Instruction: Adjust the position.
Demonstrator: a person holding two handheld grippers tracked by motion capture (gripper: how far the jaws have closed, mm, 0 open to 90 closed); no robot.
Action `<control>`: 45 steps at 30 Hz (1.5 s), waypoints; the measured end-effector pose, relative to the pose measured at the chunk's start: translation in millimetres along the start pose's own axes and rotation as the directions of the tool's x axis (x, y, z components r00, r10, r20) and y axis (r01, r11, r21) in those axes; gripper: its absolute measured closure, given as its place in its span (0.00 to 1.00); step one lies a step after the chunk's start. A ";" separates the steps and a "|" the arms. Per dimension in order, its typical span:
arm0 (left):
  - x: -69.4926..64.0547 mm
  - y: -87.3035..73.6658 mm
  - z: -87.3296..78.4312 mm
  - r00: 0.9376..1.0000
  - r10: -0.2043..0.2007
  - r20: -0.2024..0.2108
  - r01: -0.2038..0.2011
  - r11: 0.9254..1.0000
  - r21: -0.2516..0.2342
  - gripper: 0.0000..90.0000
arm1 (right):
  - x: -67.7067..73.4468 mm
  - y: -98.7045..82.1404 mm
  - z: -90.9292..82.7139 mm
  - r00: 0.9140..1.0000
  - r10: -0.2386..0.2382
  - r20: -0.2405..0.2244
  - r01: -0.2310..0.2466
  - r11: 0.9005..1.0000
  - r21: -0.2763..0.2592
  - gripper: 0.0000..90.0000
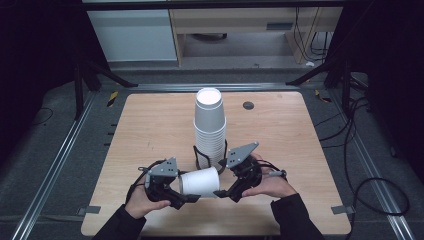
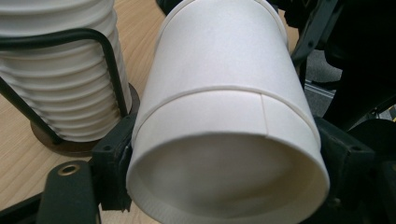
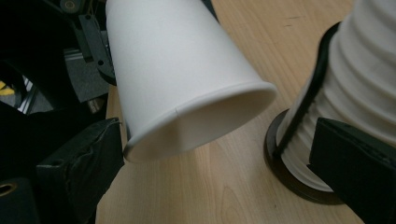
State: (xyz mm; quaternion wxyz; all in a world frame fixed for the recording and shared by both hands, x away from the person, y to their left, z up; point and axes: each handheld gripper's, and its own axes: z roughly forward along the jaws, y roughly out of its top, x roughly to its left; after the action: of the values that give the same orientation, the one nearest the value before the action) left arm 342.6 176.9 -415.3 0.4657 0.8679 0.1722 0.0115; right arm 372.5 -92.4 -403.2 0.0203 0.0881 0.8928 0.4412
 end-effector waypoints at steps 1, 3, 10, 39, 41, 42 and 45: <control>0.6 -0.3 -0.3 1.000 -0.001 0.004 0.001 1.000 -0.001 0.23 | -0.4 -0.9 -2.3 1.000 0.006 0.005 -0.006 1.000 -0.008 0.04; 1.3 -0.7 -0.7 1.000 -0.003 0.001 0.003 1.000 -0.005 0.23 | -1.6 -4.3 -9.0 1.000 0.025 0.011 -0.025 0.999 -0.028 0.04; 4.8 -1.7 -6.0 1.000 -0.014 -0.016 0.014 0.999 -0.044 0.23 | -0.4 -16.8 -22.8 0.997 0.069 0.033 -0.067 0.996 -0.065 0.04; -6.2 0.9 13.4 0.995 0.017 0.096 0.000 0.985 -0.172 0.23 | 10.3 -37.2 -13.0 0.984 0.156 -0.091 -0.170 0.971 -0.171 0.03; -7.0 0.9 15.2 0.995 0.020 0.101 -0.003 0.986 -0.168 0.23 | 11.3 -36.9 -9.4 0.983 0.147 -0.112 -0.165 0.971 -0.173 0.03; -7.7 0.8 16.9 0.993 0.019 0.116 0.001 0.986 -0.169 0.23 | 11.8 -36.6 -8.4 0.983 0.145 -0.113 -0.162 0.972 -0.169 0.03; -9.0 1.0 18.3 0.992 0.025 0.124 -0.004 0.986 -0.165 0.23 | 12.4 -36.3 -5.6 0.983 0.131 -0.129 -0.152 0.973 -0.171 0.04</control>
State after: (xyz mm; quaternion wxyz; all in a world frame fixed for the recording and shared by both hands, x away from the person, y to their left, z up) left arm 337.8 158.9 -423.6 0.5457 0.8267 0.1348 -0.0256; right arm 354.6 -116.2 -428.0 -0.0557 0.1237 0.8404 0.5247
